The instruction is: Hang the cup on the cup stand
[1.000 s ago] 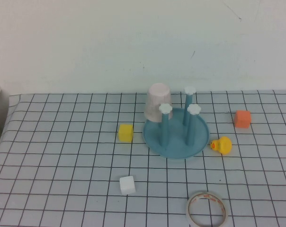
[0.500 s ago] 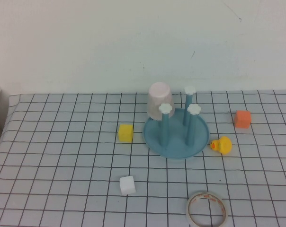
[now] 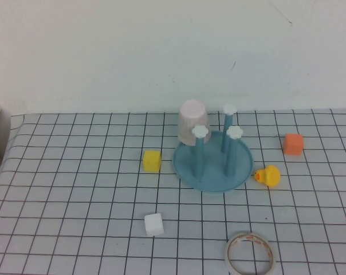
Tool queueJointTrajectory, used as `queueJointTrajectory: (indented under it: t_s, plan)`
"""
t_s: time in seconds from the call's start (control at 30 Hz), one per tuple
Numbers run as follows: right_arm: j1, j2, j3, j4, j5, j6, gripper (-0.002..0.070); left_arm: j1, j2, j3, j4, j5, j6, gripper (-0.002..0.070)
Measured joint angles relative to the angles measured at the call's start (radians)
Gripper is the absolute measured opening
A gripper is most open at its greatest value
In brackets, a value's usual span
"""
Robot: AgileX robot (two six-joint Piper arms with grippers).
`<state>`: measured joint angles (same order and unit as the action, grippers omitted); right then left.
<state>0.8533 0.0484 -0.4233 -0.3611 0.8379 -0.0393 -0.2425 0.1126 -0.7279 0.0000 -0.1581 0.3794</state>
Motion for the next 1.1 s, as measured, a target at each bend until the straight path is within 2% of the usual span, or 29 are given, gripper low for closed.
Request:
queueJointTrajectory:
  t_s: [0.13,0.33,0.43,0.7,1.1]
  plan:
    - [0.0,0.0,0.0,0.0,0.0,0.0,-0.0001,0.0,0.002,0.02,0.0,0.303,0.0,0.0]
    - [0.0,0.0,0.0,0.0,0.0,0.0,-0.0001,0.0,0.004,0.149,0.0,0.512,-0.076,0.0]
    - [0.0,0.0,0.0,0.0,0.0,0.0,-0.0001,0.0,0.01,0.26,-0.014,0.555,-0.131,0.0]
    - [0.0,0.0,0.0,0.0,0.0,0.0,-0.0001,0.0,0.011,0.489,-0.04,0.559,-0.147,0.0]
    - [0.0,0.0,0.0,0.0,0.0,0.0,-0.0001,0.0,0.011,0.635,-0.04,0.557,-0.158,0.0]
